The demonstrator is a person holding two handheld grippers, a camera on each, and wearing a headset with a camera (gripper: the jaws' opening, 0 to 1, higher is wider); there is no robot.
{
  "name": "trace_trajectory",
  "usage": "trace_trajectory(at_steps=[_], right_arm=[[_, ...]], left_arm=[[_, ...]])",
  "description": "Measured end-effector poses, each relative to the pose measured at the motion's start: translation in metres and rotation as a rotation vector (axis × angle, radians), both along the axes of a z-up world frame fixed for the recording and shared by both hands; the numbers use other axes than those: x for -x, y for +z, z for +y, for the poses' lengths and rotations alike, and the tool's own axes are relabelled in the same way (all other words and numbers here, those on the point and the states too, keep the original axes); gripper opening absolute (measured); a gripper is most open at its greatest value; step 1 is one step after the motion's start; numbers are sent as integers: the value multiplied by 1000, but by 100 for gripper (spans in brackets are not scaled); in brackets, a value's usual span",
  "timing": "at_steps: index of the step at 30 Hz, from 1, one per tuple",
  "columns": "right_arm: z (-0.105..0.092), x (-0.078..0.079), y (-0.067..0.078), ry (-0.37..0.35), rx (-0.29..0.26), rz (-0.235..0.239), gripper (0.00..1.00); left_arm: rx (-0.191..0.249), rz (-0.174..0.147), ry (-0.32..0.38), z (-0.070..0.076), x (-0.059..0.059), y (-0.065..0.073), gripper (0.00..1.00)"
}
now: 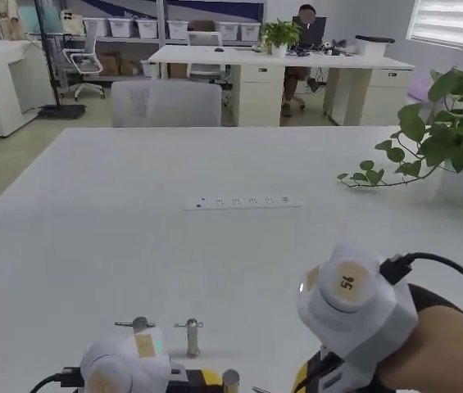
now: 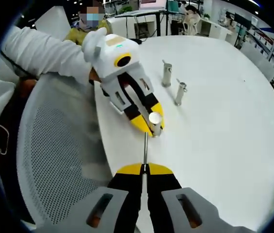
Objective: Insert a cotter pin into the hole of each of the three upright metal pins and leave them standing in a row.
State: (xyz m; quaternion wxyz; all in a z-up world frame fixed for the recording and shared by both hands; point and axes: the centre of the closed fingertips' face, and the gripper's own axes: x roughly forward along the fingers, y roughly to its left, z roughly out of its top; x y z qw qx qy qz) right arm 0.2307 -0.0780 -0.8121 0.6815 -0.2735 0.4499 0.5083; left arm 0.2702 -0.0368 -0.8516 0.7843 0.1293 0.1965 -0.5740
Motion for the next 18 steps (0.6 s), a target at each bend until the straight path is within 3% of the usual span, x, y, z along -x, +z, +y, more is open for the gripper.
trace_trajectory(at_steps=[9, 18], right_arm=[[3, -4, -11, -84, 30, 26, 3], [5, -6, -14, -109, 38, 41, 3]], left_arm=[[6, -1, -11, -1, 0, 0, 11], [6, -6, -8, -1, 0, 1, 11]])
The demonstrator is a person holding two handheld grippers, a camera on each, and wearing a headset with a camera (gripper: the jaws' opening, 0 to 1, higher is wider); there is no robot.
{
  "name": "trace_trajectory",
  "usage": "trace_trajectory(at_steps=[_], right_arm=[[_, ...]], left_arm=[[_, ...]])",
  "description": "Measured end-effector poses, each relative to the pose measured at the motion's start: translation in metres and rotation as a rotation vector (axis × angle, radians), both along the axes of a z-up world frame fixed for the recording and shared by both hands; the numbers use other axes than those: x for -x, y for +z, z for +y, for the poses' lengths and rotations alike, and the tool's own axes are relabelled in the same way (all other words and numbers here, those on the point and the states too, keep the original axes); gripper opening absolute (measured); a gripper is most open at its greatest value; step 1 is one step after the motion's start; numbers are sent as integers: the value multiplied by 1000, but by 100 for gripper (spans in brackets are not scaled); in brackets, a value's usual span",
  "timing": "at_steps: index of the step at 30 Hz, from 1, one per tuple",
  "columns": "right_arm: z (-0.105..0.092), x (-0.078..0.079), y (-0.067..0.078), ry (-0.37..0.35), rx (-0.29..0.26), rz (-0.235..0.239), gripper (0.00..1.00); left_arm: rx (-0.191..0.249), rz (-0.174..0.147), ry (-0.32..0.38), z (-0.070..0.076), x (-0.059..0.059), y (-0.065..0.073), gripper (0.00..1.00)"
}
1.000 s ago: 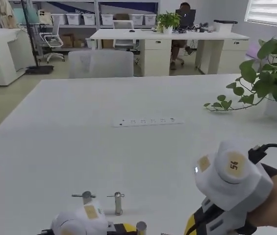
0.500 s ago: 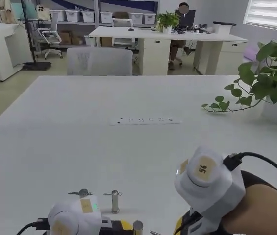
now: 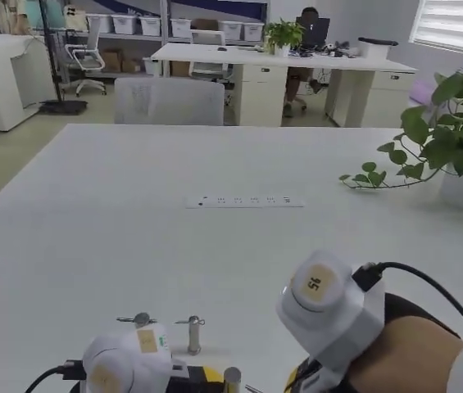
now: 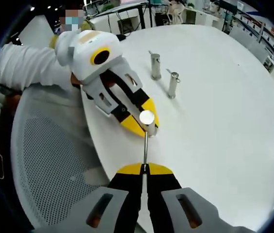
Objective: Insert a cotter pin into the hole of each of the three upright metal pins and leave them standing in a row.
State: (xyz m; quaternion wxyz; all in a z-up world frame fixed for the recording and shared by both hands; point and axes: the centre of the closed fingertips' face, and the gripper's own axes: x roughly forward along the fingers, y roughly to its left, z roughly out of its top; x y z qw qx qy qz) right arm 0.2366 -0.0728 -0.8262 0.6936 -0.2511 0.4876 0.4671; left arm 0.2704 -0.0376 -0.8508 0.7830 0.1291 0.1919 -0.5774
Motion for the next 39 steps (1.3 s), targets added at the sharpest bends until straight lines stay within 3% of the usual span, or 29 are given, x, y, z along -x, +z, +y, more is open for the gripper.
trace_trajectory(at_steps=[25, 39], right_arm=[[5, -3, 4, 5, 57, 73, 3], [9, -4, 2, 8, 54, 77, 3]], left_arm=[[6, -4, 3, 1, -1, -1, 11], [8, -1, 5, 1, -1, -1, 11]])
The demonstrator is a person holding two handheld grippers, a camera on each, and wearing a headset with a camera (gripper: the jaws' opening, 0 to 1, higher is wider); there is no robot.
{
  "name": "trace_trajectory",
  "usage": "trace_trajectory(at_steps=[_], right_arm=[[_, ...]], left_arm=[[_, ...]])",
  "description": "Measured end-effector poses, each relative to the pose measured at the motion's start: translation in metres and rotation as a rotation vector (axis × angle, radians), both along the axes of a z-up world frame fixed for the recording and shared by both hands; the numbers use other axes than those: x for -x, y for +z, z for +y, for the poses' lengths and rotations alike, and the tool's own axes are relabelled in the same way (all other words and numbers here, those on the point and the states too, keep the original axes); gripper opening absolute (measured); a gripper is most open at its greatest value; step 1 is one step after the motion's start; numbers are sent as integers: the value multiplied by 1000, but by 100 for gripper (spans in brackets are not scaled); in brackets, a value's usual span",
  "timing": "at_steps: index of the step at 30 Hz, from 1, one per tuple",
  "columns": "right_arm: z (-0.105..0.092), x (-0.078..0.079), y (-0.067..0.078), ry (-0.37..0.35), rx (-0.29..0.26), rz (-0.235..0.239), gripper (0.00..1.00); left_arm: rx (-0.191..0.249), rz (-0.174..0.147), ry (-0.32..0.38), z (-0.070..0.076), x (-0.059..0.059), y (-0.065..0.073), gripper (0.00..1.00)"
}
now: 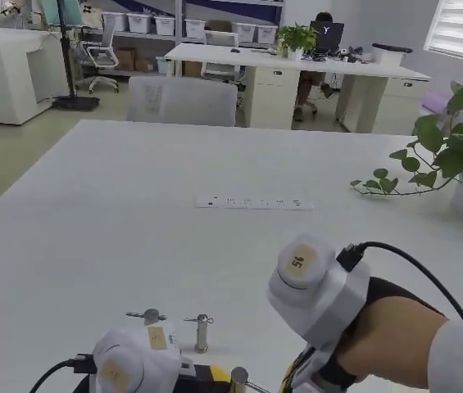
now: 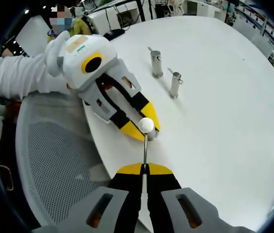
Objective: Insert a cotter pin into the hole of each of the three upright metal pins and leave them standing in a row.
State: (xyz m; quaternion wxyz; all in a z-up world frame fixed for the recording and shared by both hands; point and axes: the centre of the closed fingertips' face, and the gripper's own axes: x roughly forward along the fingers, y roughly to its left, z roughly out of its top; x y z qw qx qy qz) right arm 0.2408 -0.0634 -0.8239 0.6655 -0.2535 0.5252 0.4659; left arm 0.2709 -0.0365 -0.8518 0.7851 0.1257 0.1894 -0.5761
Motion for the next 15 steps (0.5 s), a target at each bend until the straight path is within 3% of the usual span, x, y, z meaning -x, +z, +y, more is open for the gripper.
trace_trajectory(at_steps=[15], right_arm=[[1, 1, 3, -38, -36, 11, 3]], left_arm=[[3, 5, 6, 0, 0, 0, 11]])
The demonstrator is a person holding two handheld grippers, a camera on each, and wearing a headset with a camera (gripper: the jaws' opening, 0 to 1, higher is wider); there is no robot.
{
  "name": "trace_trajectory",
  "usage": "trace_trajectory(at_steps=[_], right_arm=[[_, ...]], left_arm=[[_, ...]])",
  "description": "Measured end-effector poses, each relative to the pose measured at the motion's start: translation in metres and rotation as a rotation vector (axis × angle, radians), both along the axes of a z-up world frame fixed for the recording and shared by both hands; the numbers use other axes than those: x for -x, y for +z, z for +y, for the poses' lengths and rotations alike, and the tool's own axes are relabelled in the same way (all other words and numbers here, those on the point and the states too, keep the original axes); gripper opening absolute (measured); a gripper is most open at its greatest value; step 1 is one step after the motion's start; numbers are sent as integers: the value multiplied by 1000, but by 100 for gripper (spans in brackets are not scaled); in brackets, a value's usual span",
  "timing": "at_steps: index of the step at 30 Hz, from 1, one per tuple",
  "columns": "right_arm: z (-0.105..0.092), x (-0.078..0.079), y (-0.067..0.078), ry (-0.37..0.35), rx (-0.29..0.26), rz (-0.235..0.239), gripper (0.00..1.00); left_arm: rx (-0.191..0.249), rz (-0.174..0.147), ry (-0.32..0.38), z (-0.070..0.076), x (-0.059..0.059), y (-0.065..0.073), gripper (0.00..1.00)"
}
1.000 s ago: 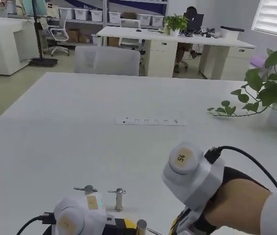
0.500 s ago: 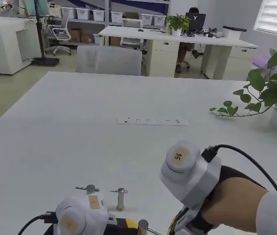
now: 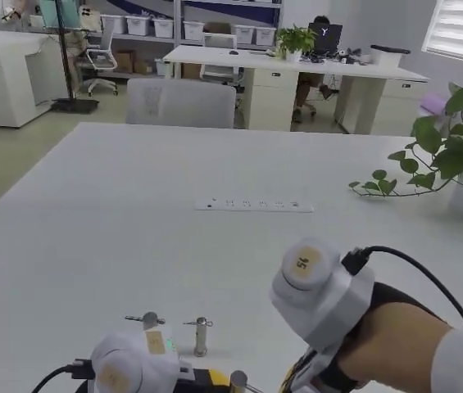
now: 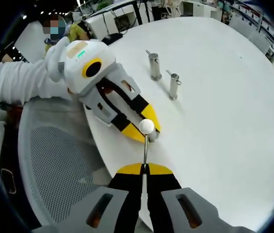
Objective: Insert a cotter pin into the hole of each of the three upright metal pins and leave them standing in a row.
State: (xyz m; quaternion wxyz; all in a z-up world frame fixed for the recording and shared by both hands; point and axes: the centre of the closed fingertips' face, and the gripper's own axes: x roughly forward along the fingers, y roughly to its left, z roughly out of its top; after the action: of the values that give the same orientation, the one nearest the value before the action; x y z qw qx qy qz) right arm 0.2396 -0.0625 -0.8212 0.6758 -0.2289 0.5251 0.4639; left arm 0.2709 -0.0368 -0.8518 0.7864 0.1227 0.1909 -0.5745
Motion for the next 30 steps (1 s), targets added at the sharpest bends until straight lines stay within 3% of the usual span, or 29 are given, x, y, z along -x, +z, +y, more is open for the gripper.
trace_trajectory(at_steps=[30], right_arm=[[17, -9, -3, -7, -35, -36, 3]], left_arm=[[1, 4, 2, 1, 2, 0, 11]])
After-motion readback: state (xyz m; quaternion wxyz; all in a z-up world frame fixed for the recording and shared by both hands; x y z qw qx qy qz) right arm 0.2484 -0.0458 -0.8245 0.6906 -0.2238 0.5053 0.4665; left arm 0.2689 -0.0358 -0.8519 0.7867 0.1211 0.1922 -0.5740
